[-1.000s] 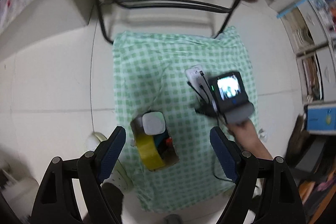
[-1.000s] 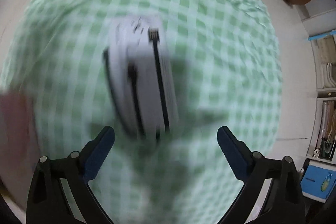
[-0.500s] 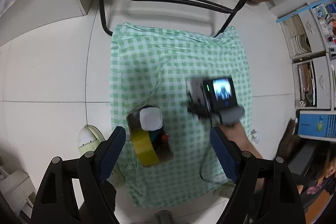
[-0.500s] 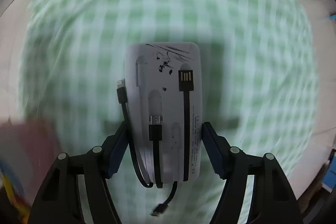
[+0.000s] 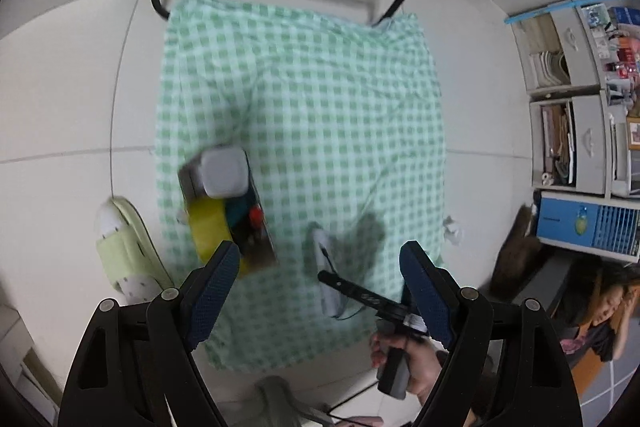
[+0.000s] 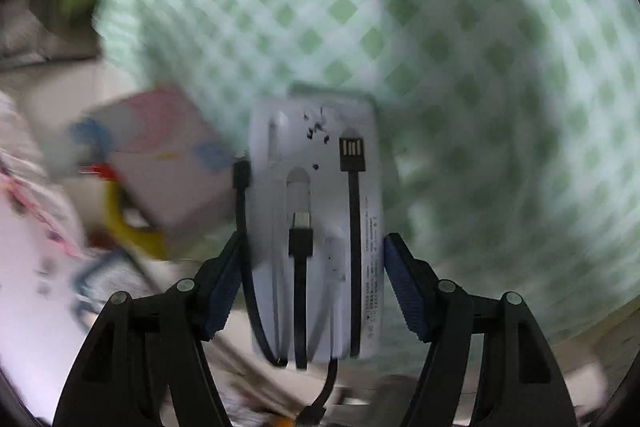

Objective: Organize rigid objects

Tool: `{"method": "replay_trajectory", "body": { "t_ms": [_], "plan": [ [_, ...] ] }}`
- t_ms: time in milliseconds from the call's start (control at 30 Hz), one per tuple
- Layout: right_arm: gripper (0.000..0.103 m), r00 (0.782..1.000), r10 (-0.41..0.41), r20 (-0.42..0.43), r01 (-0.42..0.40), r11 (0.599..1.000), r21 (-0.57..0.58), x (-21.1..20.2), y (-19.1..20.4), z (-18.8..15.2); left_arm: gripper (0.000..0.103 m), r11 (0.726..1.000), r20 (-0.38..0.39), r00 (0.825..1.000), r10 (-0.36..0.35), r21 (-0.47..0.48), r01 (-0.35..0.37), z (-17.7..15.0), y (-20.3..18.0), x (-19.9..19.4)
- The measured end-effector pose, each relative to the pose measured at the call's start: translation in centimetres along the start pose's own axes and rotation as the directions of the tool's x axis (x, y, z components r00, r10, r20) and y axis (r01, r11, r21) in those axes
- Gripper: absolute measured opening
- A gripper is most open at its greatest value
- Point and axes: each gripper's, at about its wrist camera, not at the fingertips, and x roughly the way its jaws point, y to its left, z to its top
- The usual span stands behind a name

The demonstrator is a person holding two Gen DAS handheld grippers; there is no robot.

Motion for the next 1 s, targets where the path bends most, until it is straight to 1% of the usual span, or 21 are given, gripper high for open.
{"method": "replay_trajectory", "body": {
  "t_ms": [67, 133, 167, 233, 300, 333, 367, 433, 500, 600, 633, 667, 700, 733, 767, 800, 833, 867, 900, 933, 1000],
  "plan": [
    [0.070, 0.997, 0.071, 0.027, -0.072, 0.997, 0.035, -1.2, -0.3, -0.4, 0.081, 1.000, -0.057, 0.998, -0.004, 0.018, 0.005, -0.3, -0.3, 1.5],
    [0.070, 0.994, 0.104, 0.032, -0.105, 0.994, 0.026, -1.8, 0.3, 0.1, 0.081, 1.000, -0.107, 0.994, -0.002, 0.019, 0.004, -0.4, -0.2, 3.1],
    [0.070, 0.994, 0.109, 0.028, -0.110, 0.994, 0.021, -1.8, 0.2, -0.5, 0.081, 1.000, -0.120, 0.993, 0.008, 0.011, -0.007, -0.3, 0.0, 3.6],
    [0.070, 0.992, 0.124, 0.019, -0.125, 0.991, 0.046, -1.0, 0.9, -1.6, 0.081, 0.999, -0.136, 0.990, 0.041, -0.008, -0.043, -0.2, 0.4, 4.4],
    [0.070, 0.985, 0.169, 0.033, -0.171, 0.981, 0.096, -0.2, 0.8, -2.3, 0.081, 0.998, -0.134, 0.989, 0.061, -0.015, -0.063, 0.2, 0.6, 4.8],
    [0.070, 0.984, 0.174, 0.043, -0.178, 0.978, 0.112, 0.2, 1.6, -1.8, 0.081, 0.997, -0.131, 0.989, 0.067, -0.012, -0.070, 0.4, 0.4, 4.8],
    [0.070, 0.984, 0.167, 0.055, -0.173, 0.976, 0.128, 0.4, 1.7, -2.1, 0.081, 0.997, -0.128, 0.989, 0.071, -0.008, -0.072, 0.5, 0.3, 4.8],
    [0.070, 0.991, 0.101, 0.083, -0.113, 0.980, 0.162, 1.3, 1.5, -1.6, 0.081, 0.997, -0.123, 0.989, 0.082, 0.002, -0.082, 0.5, 0.2, 4.8],
    [0.070, 0.987, 0.111, 0.116, -0.130, 0.977, 0.168, 1.1, 0.9, -1.4, 0.081, 0.996, -0.125, 0.988, 0.086, 0.006, -0.086, 0.4, 0.1, 4.9],
    [0.070, 0.986, 0.095, 0.136, -0.116, 0.981, 0.154, 0.9, 1.2, -0.5, 0.081, 0.996, -0.130, 0.987, 0.091, 0.009, -0.091, -0.3, -0.1, 5.2],
    [0.071, 0.989, 0.088, 0.122, -0.106, 0.983, 0.148, 1.0, 1.3, 0.0, 0.081, 0.996, -0.131, 0.987, 0.094, 0.014, -0.093, -0.2, -0.2, 5.2],
    [0.076, 0.993, 0.077, 0.092, -0.089, 0.987, 0.134, 1.3, 1.4, 0.4, 0.081, 0.995, -0.130, 0.987, 0.095, 0.019, -0.093, -0.2, -0.2, 5.2],
    [0.085, 0.997, 0.063, 0.033, -0.066, 0.993, 0.100, 2.2, 1.8, 0.8, 0.081, 0.995, -0.127, 0.987, 0.096, 0.022, -0.094, -0.2, -0.4, 5.1],
    [0.085, 0.999, 0.039, 0.001, -0.039, 0.997, 0.066, 2.5, 1.9, 0.8, 0.081, 0.995, -0.125, 0.987, 0.096, 0.025, -0.093, -0.2, -0.5, 5.1],
    [0.068, 1.000, -0.007, -0.009, 0.007, 1.000, 0.006, 3.0, 2.6, 0.7, 0.081, 0.995, -0.124, 0.988, 0.094, 0.030, -0.091, -0.2, -0.5, 5.0],
    [0.026, 0.999, -0.052, 0.001, 0.052, 0.997, -0.057, 3.4, 3.2, 0.6, 0.081, 0.995, -0.124, 0.988, 0.093, 0.034, -0.090, -0.3, -0.5, 5.0],
    [0.006, 0.993, -0.121, 0.012, 0.122, 0.983, -0.141, 4.0, 4.1, 0.4, 0.081, 0.995, -0.124, 0.988, 0.093, 0.037, -0.089, -0.3, -0.6, 5.0],
    [0.005, 0.984, -0.177, 0.028, 0.179, 0.964, -0.195, 4.5, 4.7, 0.3, 0.081, 0.995, -0.124, 0.988, 0.094, 0.038, -0.090, -0.4, -0.6, 4.9],
    [0.004, 0.977, -0.208, 0.048, 0.213, 0.947, -0.242, 4.9, 5.3, 0.1, 0.081, 0.995, -0.126, 0.988, 0.095, 0.039, -0.090, -0.4, -0.5, 5.0],
    [0.004, 0.972, -0.224, 0.066, 0.234, 0.931, -0.280, 5.3, 5.8, 0.0, 0.081, 0.995, -0.127, 0.987, 0.095, 0.040, -0.091, -0.4, -0.5, 5.0],
    [0.004, 0.971, -0.231, 0.060, 0.238, 0.926, -0.294, 5.9, 6.0, 0.1, 0.081, 0.995, -0.130, 0.987, 0.098, 0.042, -0.093, -0.4, -0.4, 5.1]
  ]
}}
